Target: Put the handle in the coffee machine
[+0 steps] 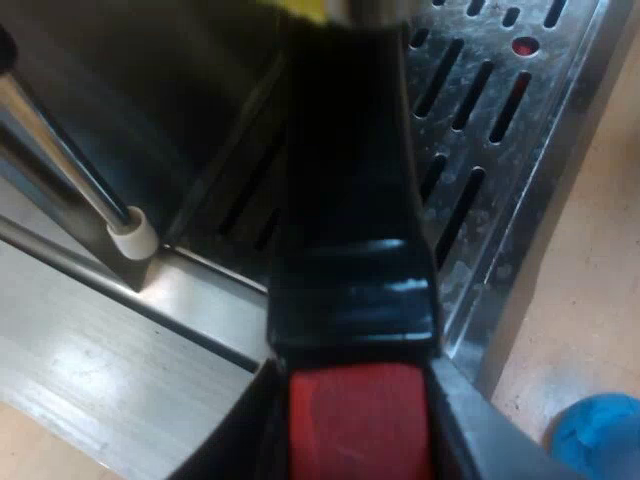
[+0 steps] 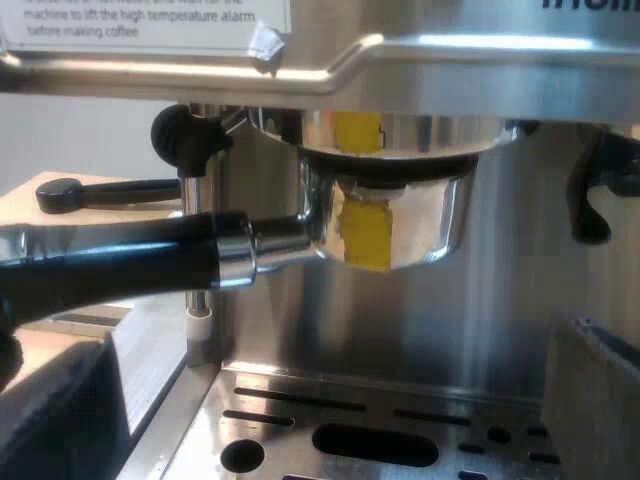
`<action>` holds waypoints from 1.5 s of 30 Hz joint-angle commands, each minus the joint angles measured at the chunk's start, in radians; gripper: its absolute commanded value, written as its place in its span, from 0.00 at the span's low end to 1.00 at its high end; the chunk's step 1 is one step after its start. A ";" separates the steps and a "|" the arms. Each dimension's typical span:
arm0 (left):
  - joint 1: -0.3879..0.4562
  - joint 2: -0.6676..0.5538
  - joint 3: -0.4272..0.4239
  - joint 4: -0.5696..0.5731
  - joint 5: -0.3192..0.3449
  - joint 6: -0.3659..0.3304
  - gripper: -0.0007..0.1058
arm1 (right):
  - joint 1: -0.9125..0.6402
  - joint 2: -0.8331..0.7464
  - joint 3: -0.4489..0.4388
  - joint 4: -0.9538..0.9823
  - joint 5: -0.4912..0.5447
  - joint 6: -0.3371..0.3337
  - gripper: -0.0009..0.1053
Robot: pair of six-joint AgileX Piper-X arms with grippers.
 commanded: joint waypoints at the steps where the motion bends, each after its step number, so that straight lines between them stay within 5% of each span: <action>1: -0.001 -0.011 -0.025 -0.028 0.051 -0.002 0.01 | -0.004 0.001 -0.005 -0.018 0.014 -0.011 0.82; 38: -0.001 -0.016 -0.151 0.123 0.133 -0.022 0.01 | -0.010 0.001 -0.003 -0.015 -0.013 -0.011 0.82; 42: -0.001 -0.016 -0.151 0.135 0.135 -0.021 0.01 | -0.036 0.001 -0.003 -0.007 -0.069 -0.011 0.70; 45: -0.001 -0.016 -0.151 0.135 0.138 -0.020 0.01 | -0.082 0.001 -0.003 -0.007 -0.109 -0.011 0.49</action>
